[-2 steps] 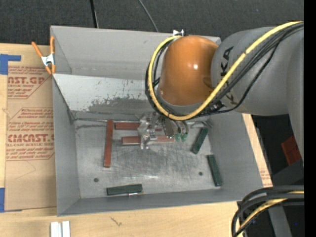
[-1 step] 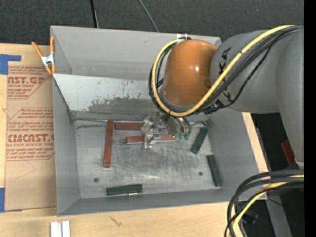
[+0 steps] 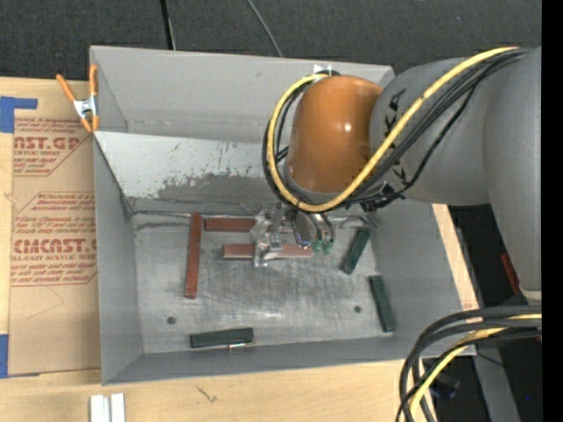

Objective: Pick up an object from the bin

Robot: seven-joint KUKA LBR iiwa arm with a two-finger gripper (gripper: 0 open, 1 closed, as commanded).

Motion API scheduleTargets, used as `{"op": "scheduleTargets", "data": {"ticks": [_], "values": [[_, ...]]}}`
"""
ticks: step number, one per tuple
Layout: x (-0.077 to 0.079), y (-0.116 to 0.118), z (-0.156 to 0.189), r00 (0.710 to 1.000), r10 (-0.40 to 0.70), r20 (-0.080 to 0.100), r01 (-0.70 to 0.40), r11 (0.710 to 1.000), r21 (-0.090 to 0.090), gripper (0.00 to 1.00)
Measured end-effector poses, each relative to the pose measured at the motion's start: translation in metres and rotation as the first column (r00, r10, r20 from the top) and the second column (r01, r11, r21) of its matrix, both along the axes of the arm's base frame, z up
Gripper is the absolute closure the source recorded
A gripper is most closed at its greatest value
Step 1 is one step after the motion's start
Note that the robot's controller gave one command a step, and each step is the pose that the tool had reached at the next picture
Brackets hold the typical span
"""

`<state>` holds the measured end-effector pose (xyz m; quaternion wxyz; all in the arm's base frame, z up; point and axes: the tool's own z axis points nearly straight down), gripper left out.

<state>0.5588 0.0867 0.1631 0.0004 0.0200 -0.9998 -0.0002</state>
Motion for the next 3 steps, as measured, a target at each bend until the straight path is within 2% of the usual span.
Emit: {"op": "scheduleTargets", "data": {"ticks": [1, 2, 3], "values": [[0.012, 0.007, 0.007, 0.998, 0.062, 0.003, -0.062, 0.998, 0.0, 1.0], [0.013, 0.006, 0.01, 0.998, 0.062, 0.004, -0.062, 0.998, 0.001, 1.0], [-0.019, 0.046, -0.026, 0.945, 0.328, 0.002, -0.328, 0.945, 0.001, 1.0]]}}
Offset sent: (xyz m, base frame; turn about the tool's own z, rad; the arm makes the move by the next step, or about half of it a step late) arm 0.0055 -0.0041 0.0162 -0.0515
